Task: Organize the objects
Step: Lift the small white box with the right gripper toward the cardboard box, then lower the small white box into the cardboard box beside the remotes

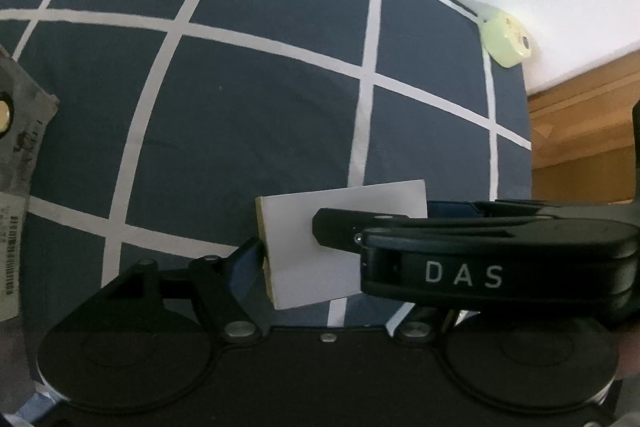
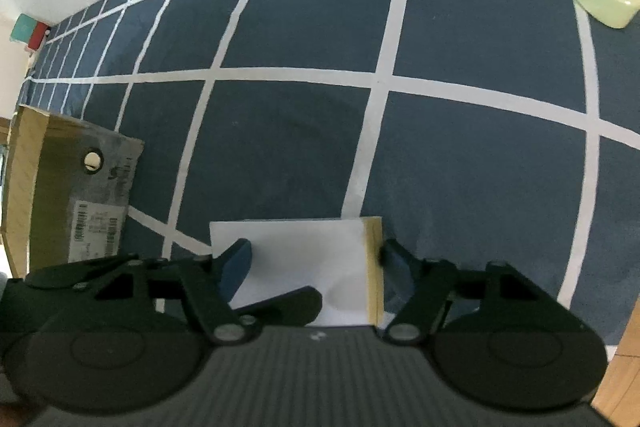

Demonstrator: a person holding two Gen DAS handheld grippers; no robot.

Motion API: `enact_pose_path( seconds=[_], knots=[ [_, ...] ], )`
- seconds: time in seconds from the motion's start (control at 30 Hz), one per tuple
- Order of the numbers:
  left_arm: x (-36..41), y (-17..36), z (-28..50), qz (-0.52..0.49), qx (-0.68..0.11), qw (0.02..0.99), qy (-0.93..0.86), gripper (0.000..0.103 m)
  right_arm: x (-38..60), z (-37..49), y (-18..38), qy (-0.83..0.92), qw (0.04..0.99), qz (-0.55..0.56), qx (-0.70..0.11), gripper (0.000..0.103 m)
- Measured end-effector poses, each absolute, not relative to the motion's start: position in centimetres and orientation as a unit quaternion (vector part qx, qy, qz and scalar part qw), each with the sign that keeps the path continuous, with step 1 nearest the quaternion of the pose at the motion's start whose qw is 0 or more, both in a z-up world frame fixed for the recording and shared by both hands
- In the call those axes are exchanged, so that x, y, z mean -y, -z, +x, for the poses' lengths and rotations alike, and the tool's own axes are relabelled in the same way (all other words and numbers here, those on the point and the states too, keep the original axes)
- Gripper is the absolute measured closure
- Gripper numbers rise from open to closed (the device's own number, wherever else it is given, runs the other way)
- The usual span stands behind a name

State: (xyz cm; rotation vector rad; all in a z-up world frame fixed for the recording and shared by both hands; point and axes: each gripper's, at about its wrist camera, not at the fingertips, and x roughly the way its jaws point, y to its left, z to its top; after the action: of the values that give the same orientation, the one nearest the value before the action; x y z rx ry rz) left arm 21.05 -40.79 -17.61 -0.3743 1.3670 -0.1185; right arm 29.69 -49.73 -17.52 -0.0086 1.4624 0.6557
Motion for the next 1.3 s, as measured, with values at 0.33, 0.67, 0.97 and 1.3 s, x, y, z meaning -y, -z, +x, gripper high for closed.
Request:
enact_pose_path(
  seconds=[0.33,0.67,0.97,1.3],
  knots=[
    [41.3,14.1,18.5,-0.151,-0.612,0.774,0.06,0.035,50.6,26.8,14.0,-0.295,0.716,0.009,-0.633,0.032],
    [40.5,10.4,13.9,-0.141,-0.591,0.793,0.051,0.035,50.6,22.2,10.6,-0.31,0.73,0.015,-0.609,0.033],
    [38.5,8.2,10.0,-0.14,-0.582,0.8,0.047,0.035,49.2,18.0,8.3,-0.314,0.736,0.016,-0.599,0.033],
    [34.4,6.9,8.0,-0.127,-0.583,0.8,0.061,0.035,45.6,14.6,7.1,-0.297,0.745,0.027,-0.597,0.033]
  ],
)
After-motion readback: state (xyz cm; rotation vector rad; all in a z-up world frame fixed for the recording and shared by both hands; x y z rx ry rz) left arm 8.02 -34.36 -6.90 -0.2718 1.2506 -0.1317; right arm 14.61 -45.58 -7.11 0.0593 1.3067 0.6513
